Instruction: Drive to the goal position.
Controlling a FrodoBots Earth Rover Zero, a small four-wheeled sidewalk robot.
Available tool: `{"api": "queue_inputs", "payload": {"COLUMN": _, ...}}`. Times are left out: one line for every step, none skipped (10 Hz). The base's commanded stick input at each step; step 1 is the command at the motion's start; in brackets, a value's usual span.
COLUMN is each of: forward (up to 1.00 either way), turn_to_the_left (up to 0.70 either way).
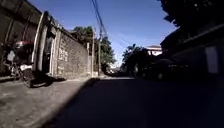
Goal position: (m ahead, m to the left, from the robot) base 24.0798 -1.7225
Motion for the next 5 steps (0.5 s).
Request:
{"api": "queue_inputs", "payload": {"forward": 1.0, "turn_to_the_left": -0.04}}
{"api": "queue_inputs", "payload": {"forward": 1.0, "turn_to_the_left": -0.01}}
{"api": "queue_inputs", "payload": {"forward": 1.0, "turn_to_the_left": 0.0}}
{"api": "queue_inputs", "payload": {"forward": 1.0, "turn_to_the_left": 0.0}}
{"api": "queue_inputs", "payload": {"forward": 1.0, "turn_to_the_left": 0.0}}
